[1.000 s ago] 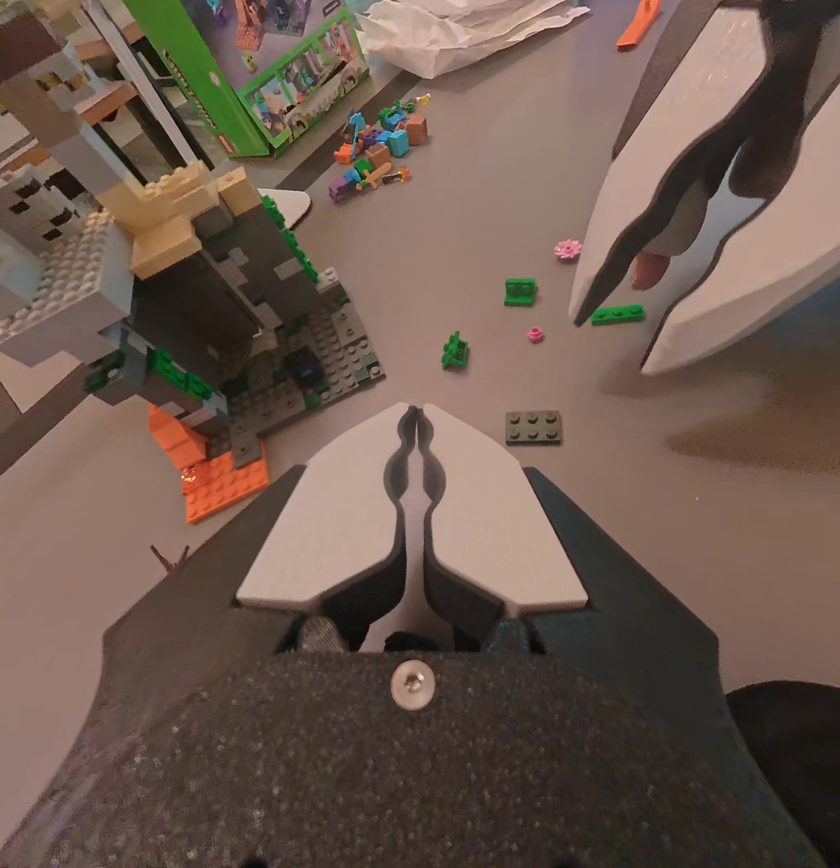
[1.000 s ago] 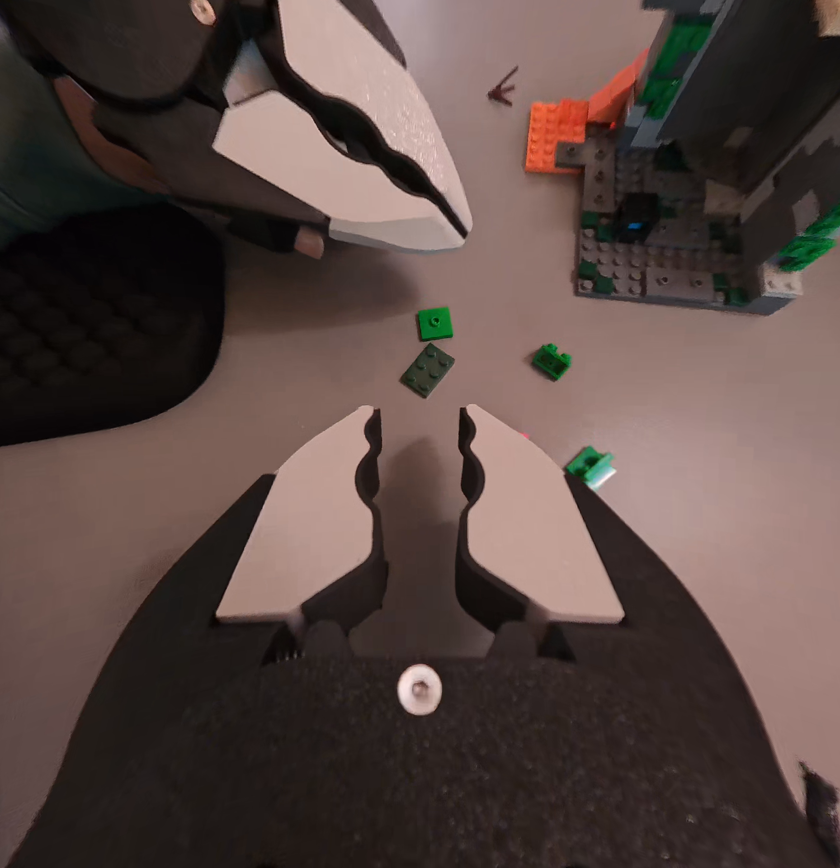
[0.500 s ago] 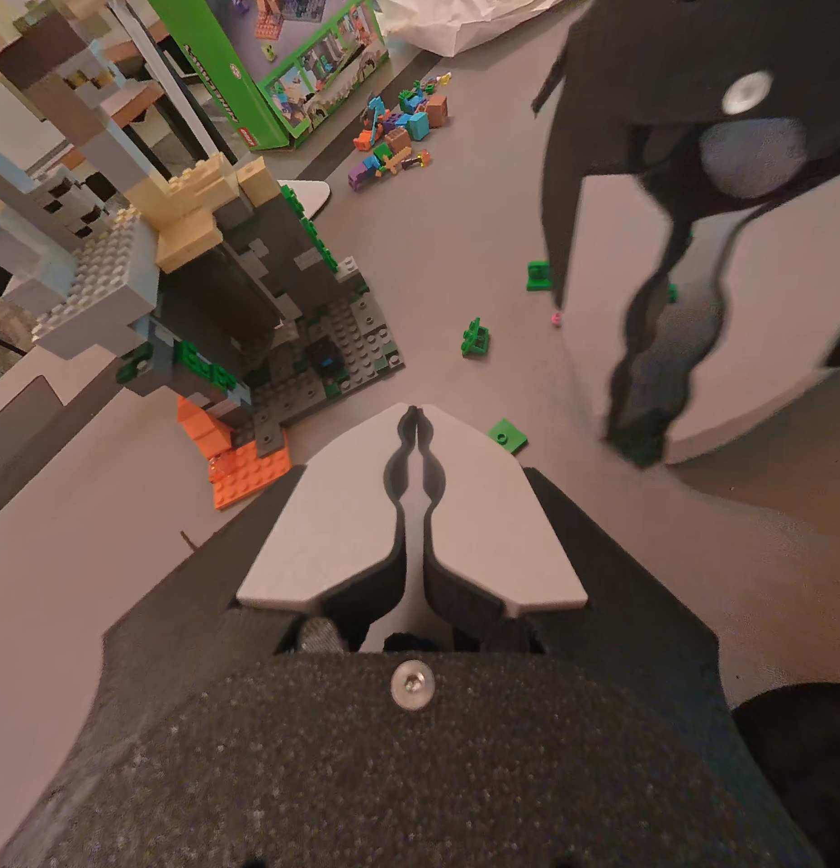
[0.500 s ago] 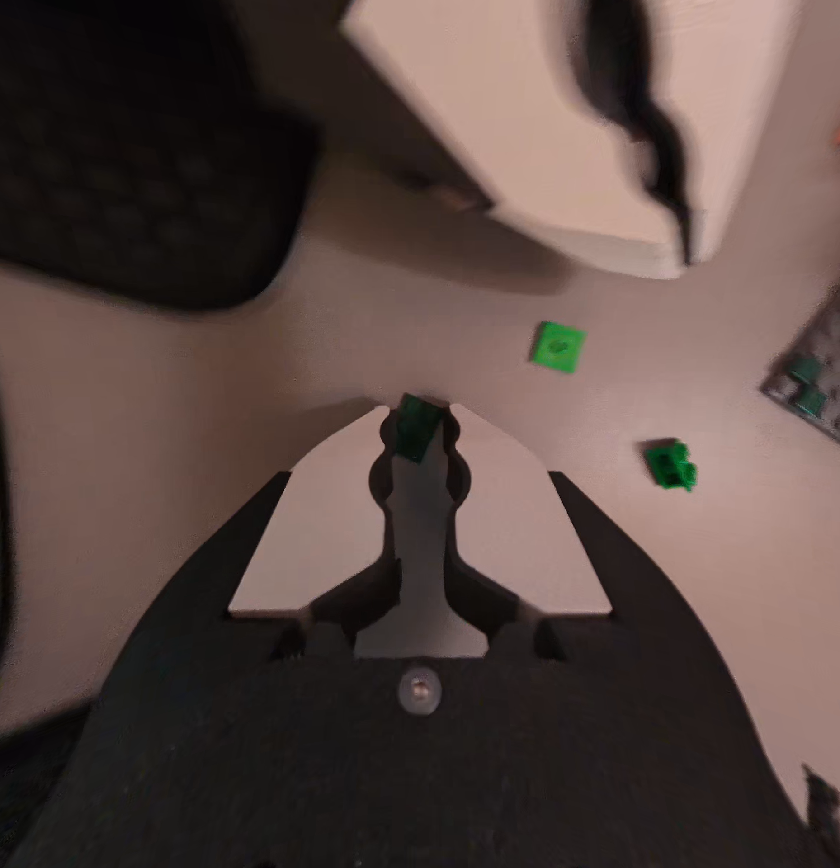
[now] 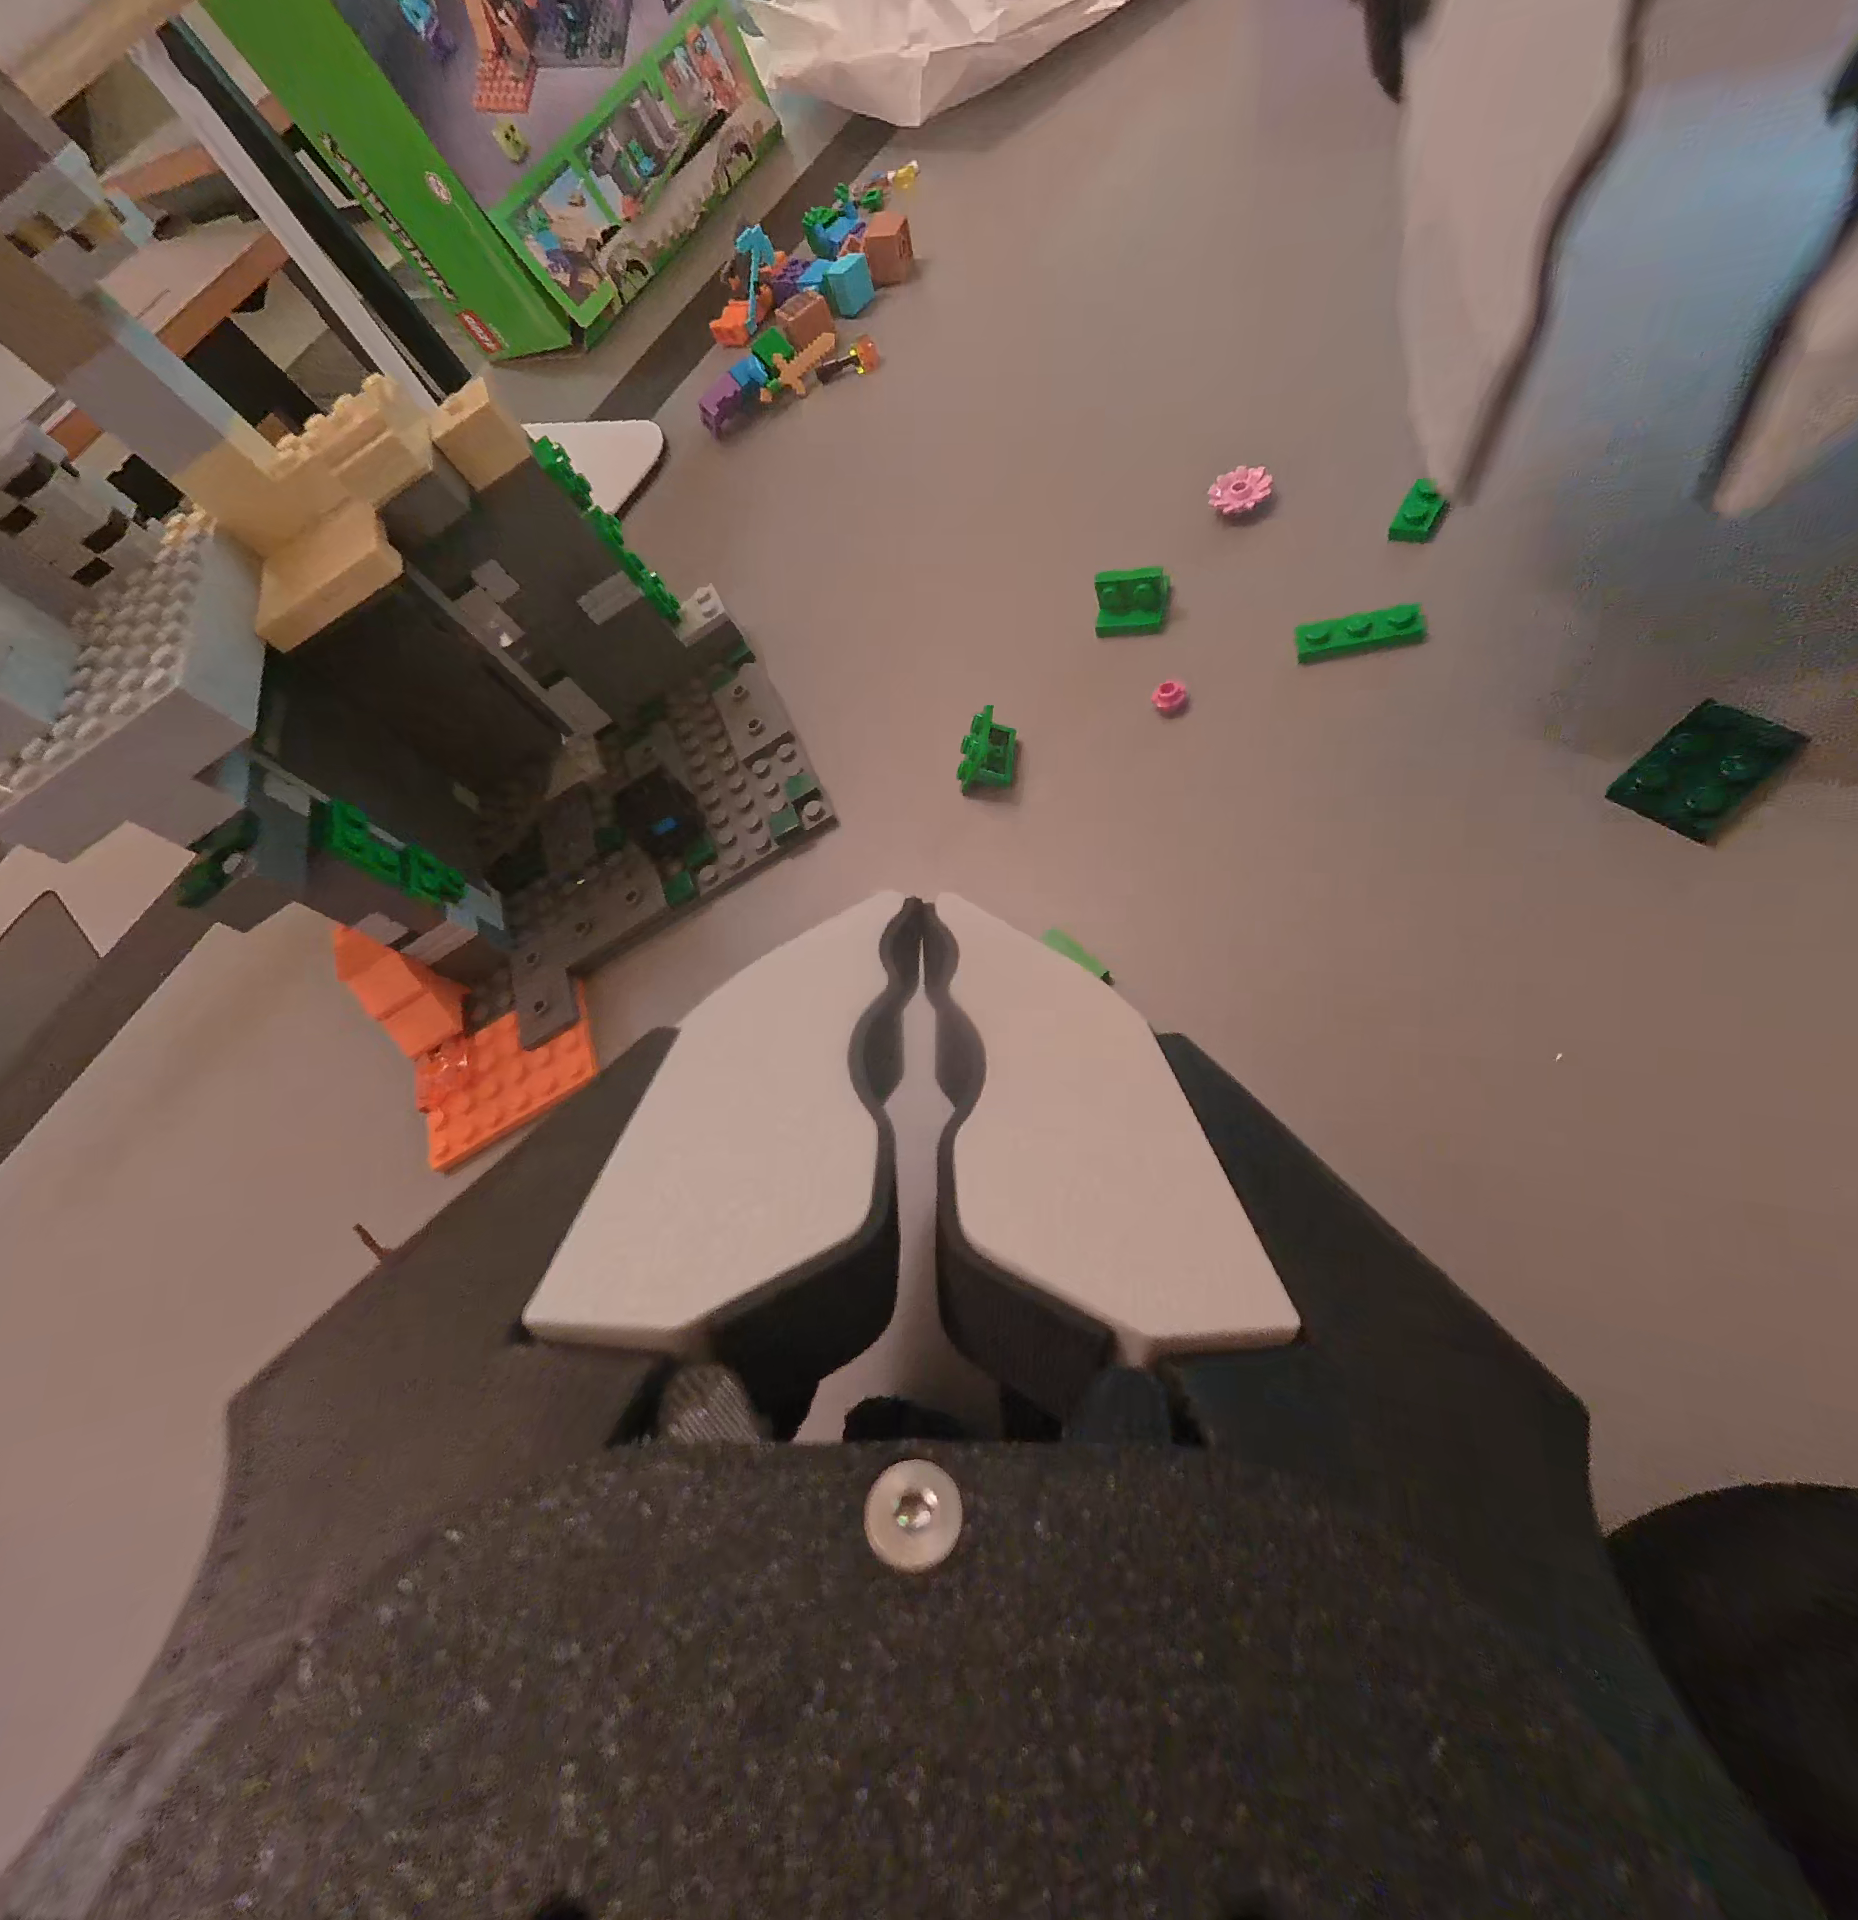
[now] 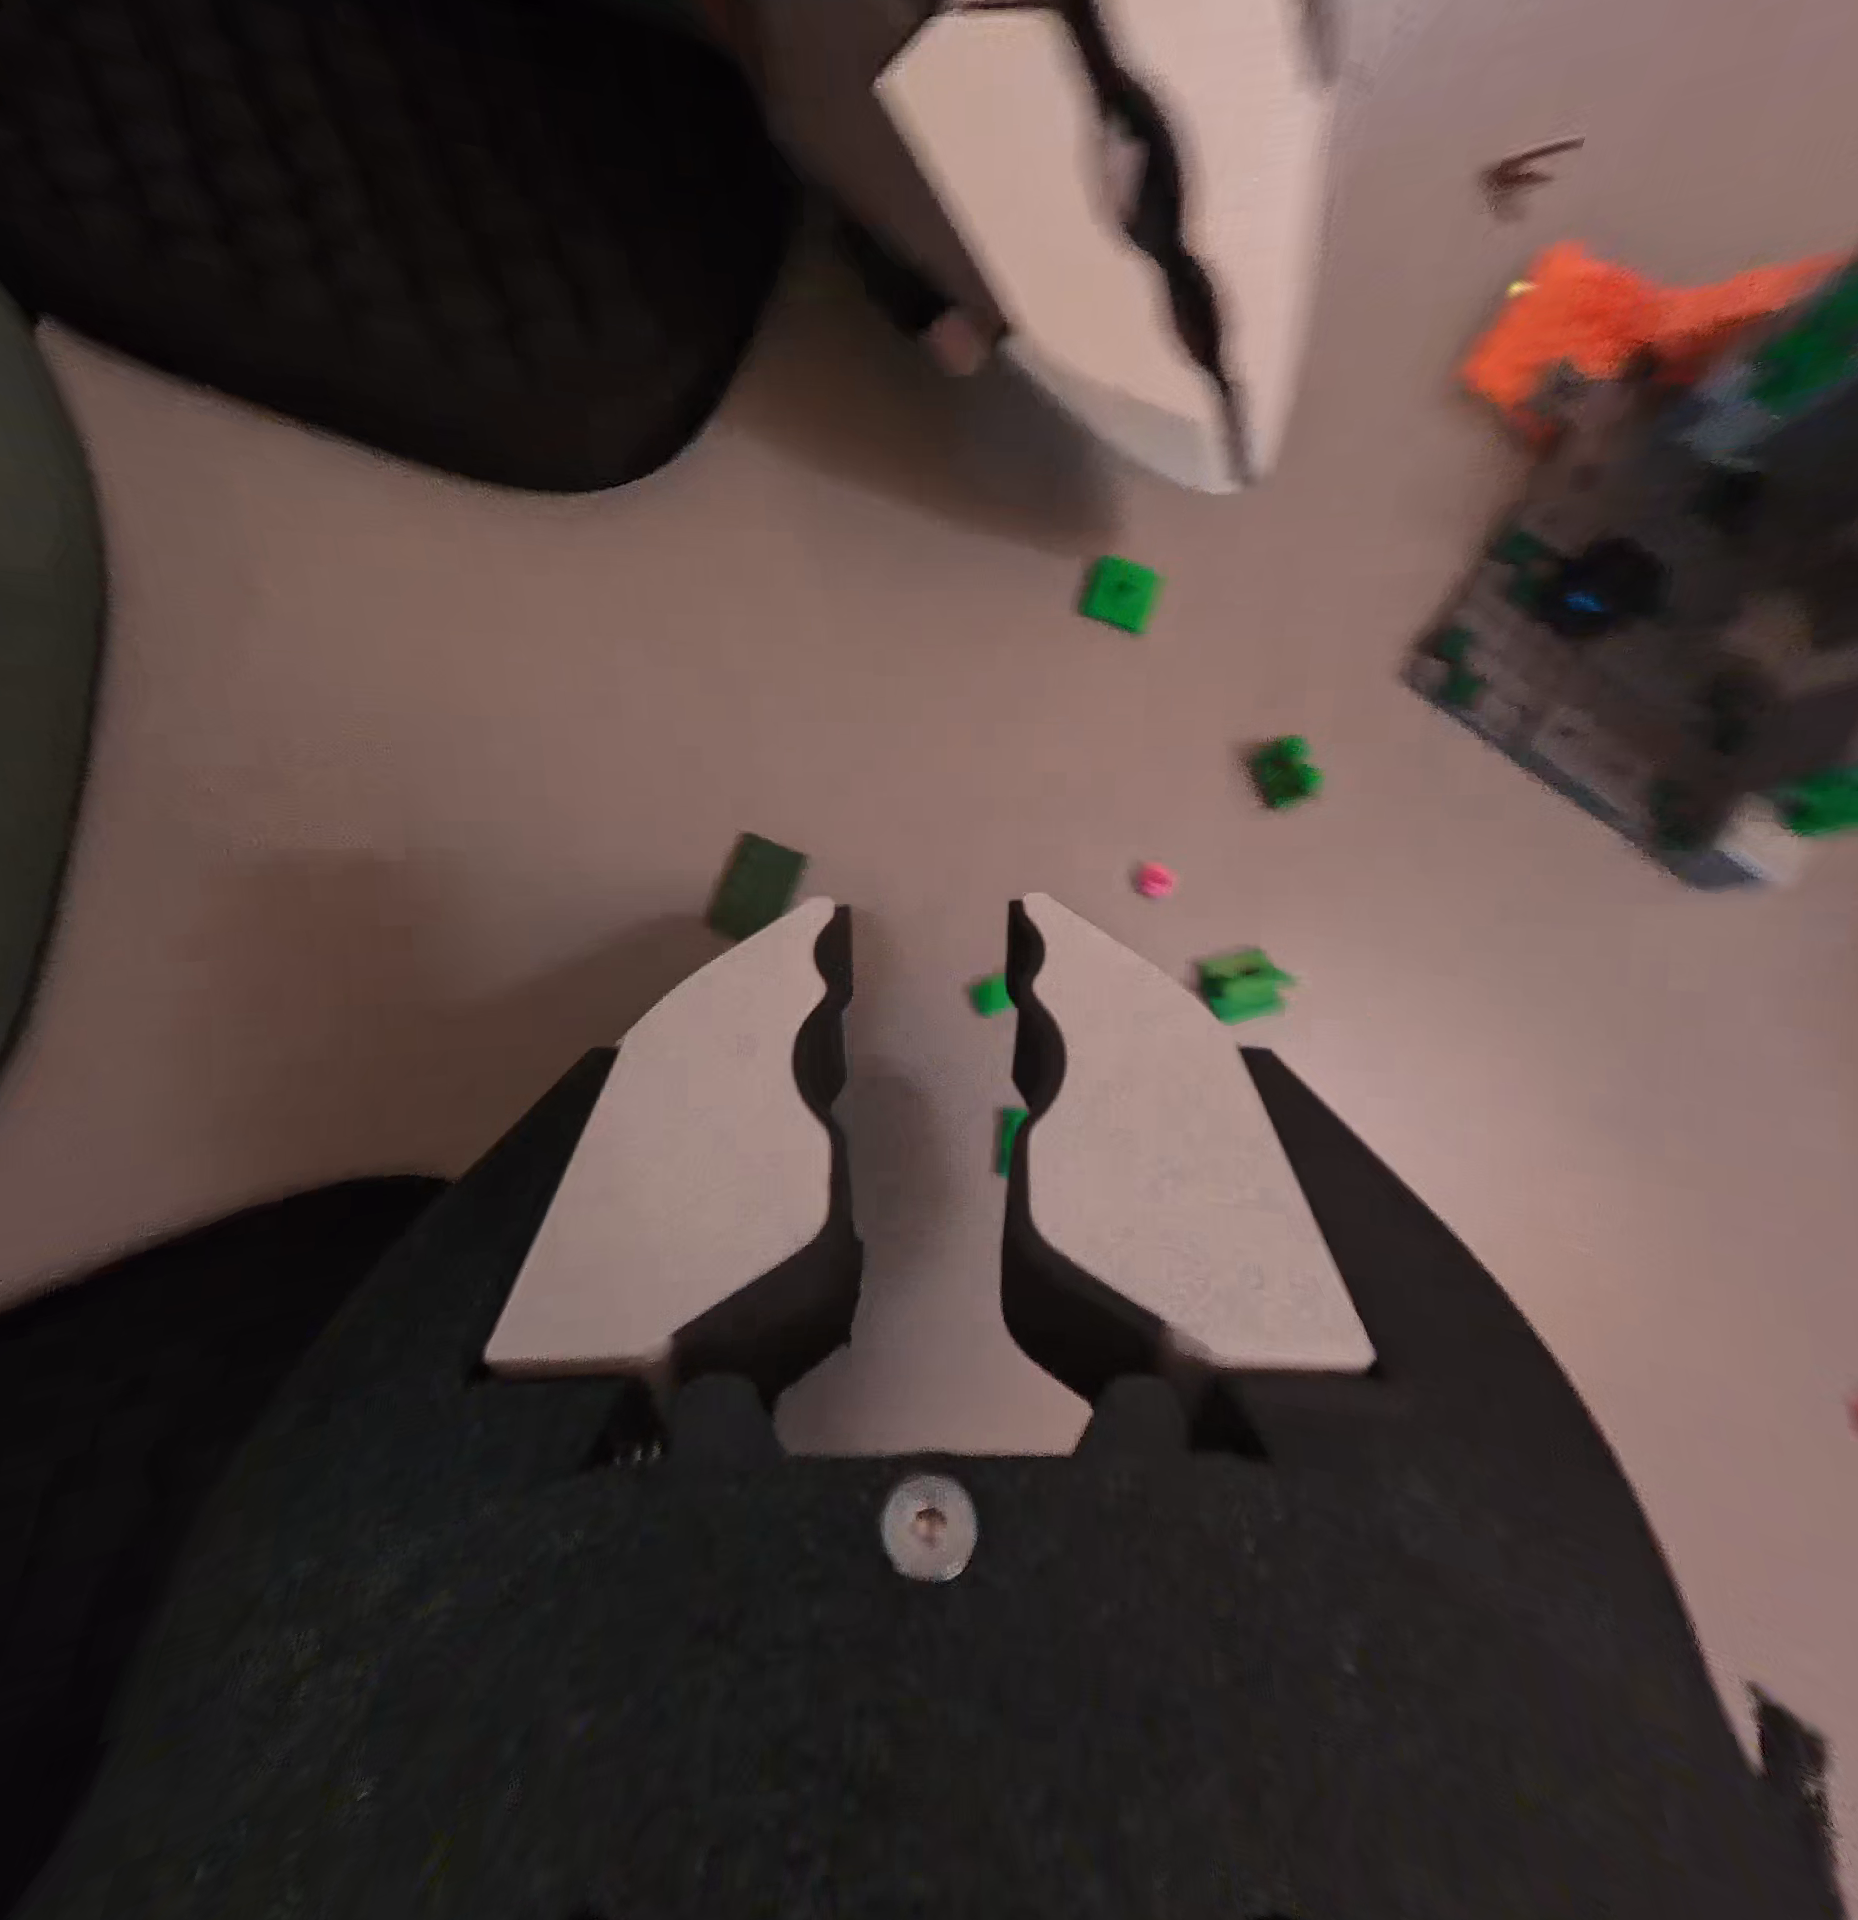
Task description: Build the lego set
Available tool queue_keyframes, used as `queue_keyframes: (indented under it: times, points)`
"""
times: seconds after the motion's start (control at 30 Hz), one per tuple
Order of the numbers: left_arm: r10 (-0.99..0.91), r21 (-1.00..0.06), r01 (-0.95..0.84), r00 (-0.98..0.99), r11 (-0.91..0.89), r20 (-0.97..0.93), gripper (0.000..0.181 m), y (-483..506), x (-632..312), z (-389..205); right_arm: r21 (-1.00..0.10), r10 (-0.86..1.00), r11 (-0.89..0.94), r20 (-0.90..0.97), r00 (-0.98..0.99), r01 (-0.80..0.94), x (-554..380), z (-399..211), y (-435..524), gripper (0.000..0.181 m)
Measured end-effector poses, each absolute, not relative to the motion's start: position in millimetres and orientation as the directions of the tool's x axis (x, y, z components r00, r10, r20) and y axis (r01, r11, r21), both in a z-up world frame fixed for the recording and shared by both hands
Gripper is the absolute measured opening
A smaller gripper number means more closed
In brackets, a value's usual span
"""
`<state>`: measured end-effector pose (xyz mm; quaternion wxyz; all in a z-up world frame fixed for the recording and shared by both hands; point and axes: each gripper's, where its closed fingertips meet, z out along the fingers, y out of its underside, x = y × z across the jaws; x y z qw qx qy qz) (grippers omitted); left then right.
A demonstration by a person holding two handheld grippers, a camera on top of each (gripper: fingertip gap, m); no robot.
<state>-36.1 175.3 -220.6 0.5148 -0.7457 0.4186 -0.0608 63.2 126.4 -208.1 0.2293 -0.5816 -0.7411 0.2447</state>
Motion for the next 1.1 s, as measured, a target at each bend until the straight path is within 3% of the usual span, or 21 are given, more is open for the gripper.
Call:
queue_keyframes:
  times: [0.03, 0.2, 0.4, 1.1]
  points:
    - [-0.689, -0.816, -0.565, 0.639, -0.121, -0.341, 0.000, 175.3, -35.7, -221.5, -0.651, 0.982, 0.178, 0.075, -0.171, 0.738, 66.3, -203.6, 139.1, 0.028]
    - [-0.698, -0.799, -0.591, 0.618, -0.109, -0.362, 0.000, 173.7, -33.1, -224.7, -0.679, 0.996, 0.085, 0.071, -0.050, 0.729, 82.5, -212.5, 185.4, 0.025]
    - [-0.702, -0.803, -0.586, 0.617, -0.108, -0.356, 0.000, 173.1, -32.5, -224.2, -0.675, 0.995, 0.062, -0.021, -0.102, 0.736, 89.2, -238.6, 181.0, 0.023]
    - [-0.707, -0.790, -0.602, 0.609, -0.116, -0.359, 0.000, 173.2, -32.3, -228.0, -0.682, 0.989, 0.107, -0.002, -0.148, 0.723, 89.1, -244.2, 155.6, 0.022]
